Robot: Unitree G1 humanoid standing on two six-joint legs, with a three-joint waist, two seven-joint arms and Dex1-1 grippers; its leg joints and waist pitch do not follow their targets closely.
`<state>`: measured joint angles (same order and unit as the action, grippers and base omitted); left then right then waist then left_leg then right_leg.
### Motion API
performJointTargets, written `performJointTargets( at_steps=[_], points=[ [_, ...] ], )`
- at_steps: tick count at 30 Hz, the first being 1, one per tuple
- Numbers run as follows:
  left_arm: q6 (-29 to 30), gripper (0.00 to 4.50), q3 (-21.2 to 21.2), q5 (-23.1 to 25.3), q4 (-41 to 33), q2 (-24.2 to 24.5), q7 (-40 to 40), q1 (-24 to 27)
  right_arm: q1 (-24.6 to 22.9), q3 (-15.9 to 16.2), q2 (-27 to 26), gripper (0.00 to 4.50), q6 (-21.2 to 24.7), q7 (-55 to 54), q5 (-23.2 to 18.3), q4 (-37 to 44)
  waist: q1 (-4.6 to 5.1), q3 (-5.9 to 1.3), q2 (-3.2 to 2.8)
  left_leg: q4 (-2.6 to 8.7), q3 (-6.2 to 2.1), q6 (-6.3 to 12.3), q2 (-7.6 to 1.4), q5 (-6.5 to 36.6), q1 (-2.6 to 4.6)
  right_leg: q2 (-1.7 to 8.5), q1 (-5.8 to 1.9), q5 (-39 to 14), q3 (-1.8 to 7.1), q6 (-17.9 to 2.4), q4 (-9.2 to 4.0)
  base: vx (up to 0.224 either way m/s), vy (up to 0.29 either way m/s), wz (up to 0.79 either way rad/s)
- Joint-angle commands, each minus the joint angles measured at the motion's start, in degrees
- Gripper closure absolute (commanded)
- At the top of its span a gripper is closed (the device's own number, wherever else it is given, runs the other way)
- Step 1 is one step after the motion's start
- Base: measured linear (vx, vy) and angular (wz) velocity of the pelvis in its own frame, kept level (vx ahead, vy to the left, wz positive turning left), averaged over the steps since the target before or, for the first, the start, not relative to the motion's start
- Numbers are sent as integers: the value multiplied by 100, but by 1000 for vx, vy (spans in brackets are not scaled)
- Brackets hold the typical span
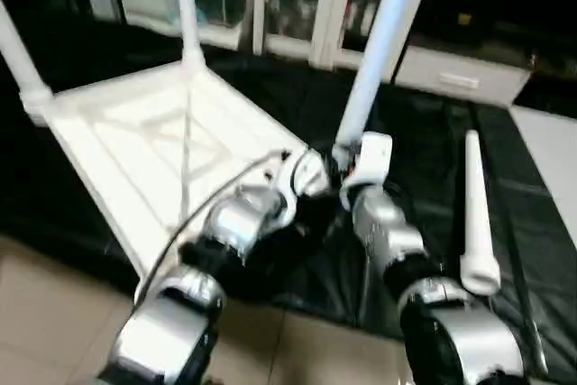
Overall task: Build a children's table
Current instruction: Rotate leg to tighten
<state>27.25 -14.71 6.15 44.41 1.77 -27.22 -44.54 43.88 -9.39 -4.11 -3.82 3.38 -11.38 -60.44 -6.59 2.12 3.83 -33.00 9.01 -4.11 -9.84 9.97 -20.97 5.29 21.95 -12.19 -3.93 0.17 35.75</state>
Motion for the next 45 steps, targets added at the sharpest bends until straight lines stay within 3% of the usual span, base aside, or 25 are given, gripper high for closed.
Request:
performJointTargets(
  at_steps=[1,4,7,9,11,12,14,16,17,19,21,23,28,30,33,34,37,40,45],
  points=[
    [-163,450,-31,99,245,167,36,128,-111,63,-89,144,-58,646,-177,-12,27,-231,-4,510,-95,-42,-310,2329,73,414,-94,-2091,273,-747,-622,0,0,0],
    [-187,450,-170,142,180,288,-232,182,-194,166,54,124,-140,890,-111,150,19,-233,-12,540,-94,24,-324,2031,21,429,-128,-2107,272,-658,-644,0,0,0],
    [-330,450,-449,218,-102,590,-941,359,-455,420,424,100,113,1882,-94,688,12,-236,-4,549,-77,83,-350,1775,6,425,-151,-1863,272,-719,-634,0,0,0],
    [-448,450,-595,210,-341,793,-1373,482,-665,640,713,100,368,2584,-71,1082,-6,-228,-9,546,-66,140,-353,1755,14,413,-158,-1841,274,-746,-646,0,0,0],
    [-614,450,-801,170,-779,1167,-2007,658,-1059,1056,1289,100,533,3706,-13,1767,-33,-253,-8,527,-57,194,-372,1498,19,406,-188,-1422,277,-819,-602,0,0,0],
    [-630,450,-881,154,-937,1304,-2241,716,-1169,1158,1475,100,553,4017,-6,1957,-54,-255,-41,522,-49,264,-381,1352,11,397,-212,-1103,267,-877,-575,0,0,0],
    [-748,450,-1001,140,-1142,1493,-2546,796,-1284,1251,1696,100,556,4369,1,2148,-42,-284,-36,473,-16,334,-368,1019,19,370,-209,-469,270,-1082,-481,57,10,-1],
    [-1076,450,-1333,19,-1756,2034,-3547,1033,-1488,1488,2161,100,571,5066,36,2515,-36,-302,-66,443,-16,421,-365,799,22,356,-240,97,245,-1301,-414,39,11,-2],
    [-1076,450,-1333,19,-1756,2034,-3547,1033,-1488,1488,2161,100,571,5066,36,2515,-26,-294,-56,436,-9,460,-367,780,12,358,-245,172,247,-1321,-404,0,0,0],
    [-1078,450,-1464,-43,-2112,2288,-3973,1127,-1569,1619,2372,100,747,5460,15,2707,-29,-291,-83,424,16,481,-376,825,80,338,-206,271,252,-1456,-393,0,0,0],
    [-1068,450,-1531,-151,-2539,2535,-4416,1204,-1661,1770,2575,100,1114,5842,-45,3024,-83,-280,-63,401,40,563,-367,647,79,320,-226,473,259,-1544,-361,0,0,0],
    [-1046,450,-1568,-152,-2633,2603,-4522,1214,-1670,1810,2586,100,1105,5880,-18,3042,-95,-283,-69,406,35,544,-371,665,88,330,-221,425,256,-1547,-357,0,0,0],
    [-1102,450,-1579,-38,-2642,2615,-4483,1190,-1625,1921,2437,100,1003,5870,86,2954,-102,-250,-53,466,36,186,-379,1270,111,371,-203,-496,279,-1412,-440,0,0,0],
    [-1093,450,-1578,-11,-2620,2596,-4418,1172,-1597,1972,2366,100,1001,5893,85,2908,-110,-261,-51,465,32,128,-378,1244,112,365,-201,-454,281,-1371,-429,0,0,0],
    [-1076,450,-1584,-1,-2644,2612,-4435,1175,-1576,1976,2332,100,1026,5893,95,2865,-126,-277,-58,446,38,146,-372,1077,119,356,-202,-182,276,-1399,-400,0,0,0],
    [-1066,450,-1587,4,-2656,2623,-4443,1175,-1564,1982,2314,126,1033,5891,109,2837,-135,-284,-56,433,39,175,-365,951,112,347,-213,0,271,-1421,-376,0,0,0],
    [-1053,450,-1581,28,-2663,2634,-4457,1178,-1552,2015,2304,136,1010,5879,164,2785,-141,-291,-45,412,46,262,-351,781,97,344,-228,230,265,-1452,-355,0,0,0],
    [-1045,450,-1582,65,-2651,2649,-4470,1189,-1553,2015,2280,158,987,5888,196,2739,-143,-283,-44,424,40,240,-358,909,99,358,-231,-38,268,-1409,-378,0,0,0],
    [-1021,450,-1602,59,-2692,2698,-4531,1212,-1550,2003,2283,177,979,5913,159,2764,-140,-287,-50,423,36,208,-359,913,98,353,-231,-17,264,-1407,-370,0,0,0]
  ],
)
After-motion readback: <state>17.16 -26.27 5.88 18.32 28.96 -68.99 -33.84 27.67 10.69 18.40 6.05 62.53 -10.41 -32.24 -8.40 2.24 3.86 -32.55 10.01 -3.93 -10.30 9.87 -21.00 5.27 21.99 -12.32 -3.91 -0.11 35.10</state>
